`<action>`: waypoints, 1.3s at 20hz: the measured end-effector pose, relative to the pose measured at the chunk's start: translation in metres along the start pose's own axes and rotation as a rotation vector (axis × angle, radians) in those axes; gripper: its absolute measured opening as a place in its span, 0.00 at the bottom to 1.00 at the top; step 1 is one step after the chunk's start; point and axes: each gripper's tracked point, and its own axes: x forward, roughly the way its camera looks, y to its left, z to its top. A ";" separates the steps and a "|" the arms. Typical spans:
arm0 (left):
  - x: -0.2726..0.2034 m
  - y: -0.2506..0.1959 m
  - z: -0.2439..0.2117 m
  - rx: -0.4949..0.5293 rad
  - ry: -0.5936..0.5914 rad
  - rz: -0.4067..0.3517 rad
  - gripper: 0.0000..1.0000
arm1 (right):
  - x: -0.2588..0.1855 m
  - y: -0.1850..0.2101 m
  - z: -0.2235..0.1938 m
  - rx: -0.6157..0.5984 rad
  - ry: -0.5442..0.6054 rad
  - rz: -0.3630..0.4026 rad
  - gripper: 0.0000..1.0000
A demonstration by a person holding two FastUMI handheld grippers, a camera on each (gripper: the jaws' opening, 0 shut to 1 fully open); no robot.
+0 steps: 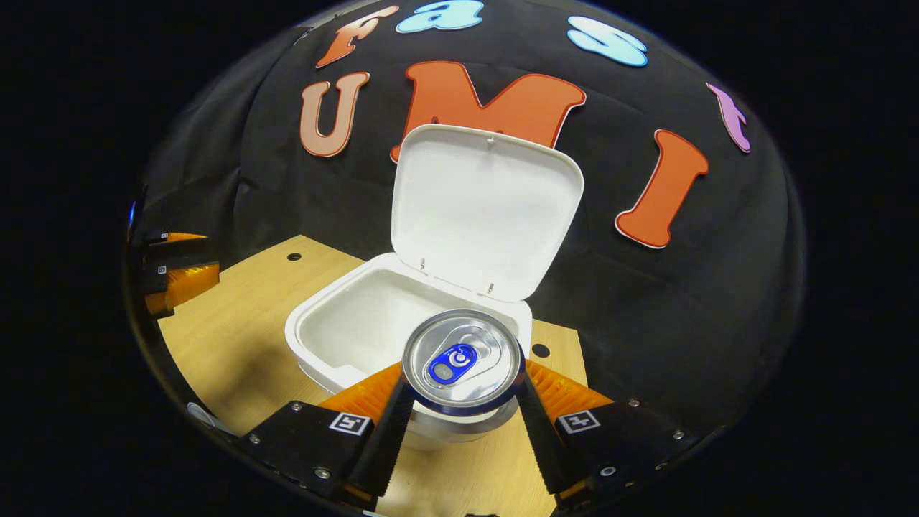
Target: Press the lid of the desktop garbage bin to open it, pick up the crumpled paper on the desktop and throw it into the bin, then pick up the pop can on the desktop and drop it into the bin, and finally close the garbage bin lid.
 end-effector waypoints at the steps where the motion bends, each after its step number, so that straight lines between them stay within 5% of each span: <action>1: 0.000 0.001 0.000 0.001 0.001 0.002 0.94 | 0.001 -0.002 -0.001 0.004 0.002 -0.010 0.81; 10: 0.003 0.016 -0.003 -0.001 -0.007 0.010 0.96 | 0.003 -0.010 0.024 0.035 -0.049 -0.051 0.84; 26: -0.002 0.039 -0.012 -0.053 -0.015 0.065 0.96 | 0.010 -0.031 0.162 -0.010 -0.309 -0.071 0.84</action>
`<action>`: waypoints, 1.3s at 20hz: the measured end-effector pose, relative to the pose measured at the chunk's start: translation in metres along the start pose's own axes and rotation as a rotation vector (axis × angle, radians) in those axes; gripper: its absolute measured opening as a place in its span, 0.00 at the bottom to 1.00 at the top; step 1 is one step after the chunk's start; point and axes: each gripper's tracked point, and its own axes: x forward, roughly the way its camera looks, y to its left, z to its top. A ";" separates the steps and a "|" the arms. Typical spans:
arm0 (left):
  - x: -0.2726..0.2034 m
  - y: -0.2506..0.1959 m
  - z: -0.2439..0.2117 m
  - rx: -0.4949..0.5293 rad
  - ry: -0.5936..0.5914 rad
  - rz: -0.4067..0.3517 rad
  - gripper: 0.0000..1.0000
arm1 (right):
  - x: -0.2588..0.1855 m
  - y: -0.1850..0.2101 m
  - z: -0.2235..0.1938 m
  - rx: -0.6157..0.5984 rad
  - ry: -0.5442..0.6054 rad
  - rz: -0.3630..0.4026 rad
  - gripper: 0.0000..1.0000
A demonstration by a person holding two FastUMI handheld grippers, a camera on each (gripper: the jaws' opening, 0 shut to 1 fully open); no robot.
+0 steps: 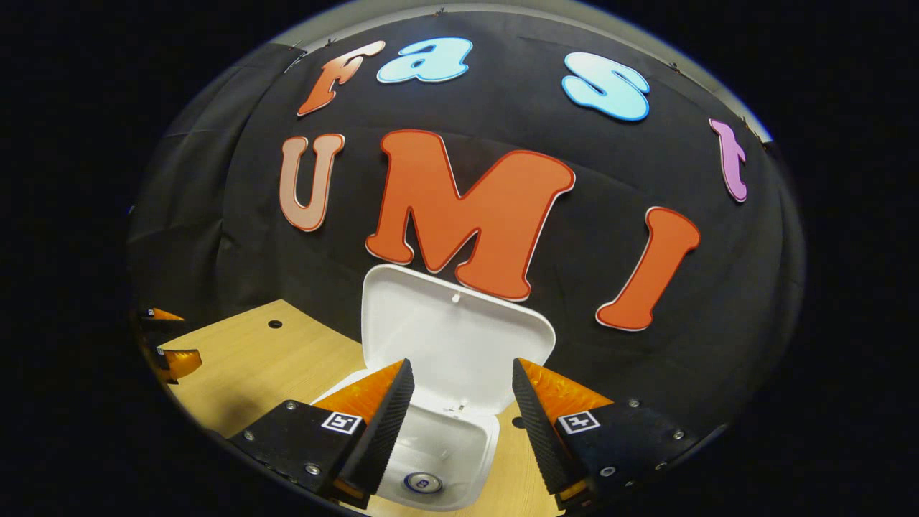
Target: Press the lid of the desktop garbage bin to open it, pick up the crumpled paper on the desktop and throw it into the bin, then pick up the pop can on the desktop and drop it into the bin, and finally close the garbage bin lid.
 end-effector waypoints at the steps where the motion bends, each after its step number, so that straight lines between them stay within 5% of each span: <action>1: -0.001 0.002 -0.001 -0.002 0.001 0.007 0.96 | 0.003 -0.001 0.011 -0.005 -0.020 0.001 0.84; 10: -0.006 0.015 -0.010 -0.060 0.008 0.050 0.96 | 0.038 -0.011 0.076 -0.045 -0.118 -0.051 0.84; 17: -0.007 0.025 -0.021 -0.076 0.030 0.073 0.96 | 0.062 -0.009 0.061 0.038 -0.041 -0.047 0.83; 26: -0.006 0.016 -0.012 -0.054 0.022 0.017 0.94 | 0.030 0.018 0.041 0.130 0.016 0.031 0.82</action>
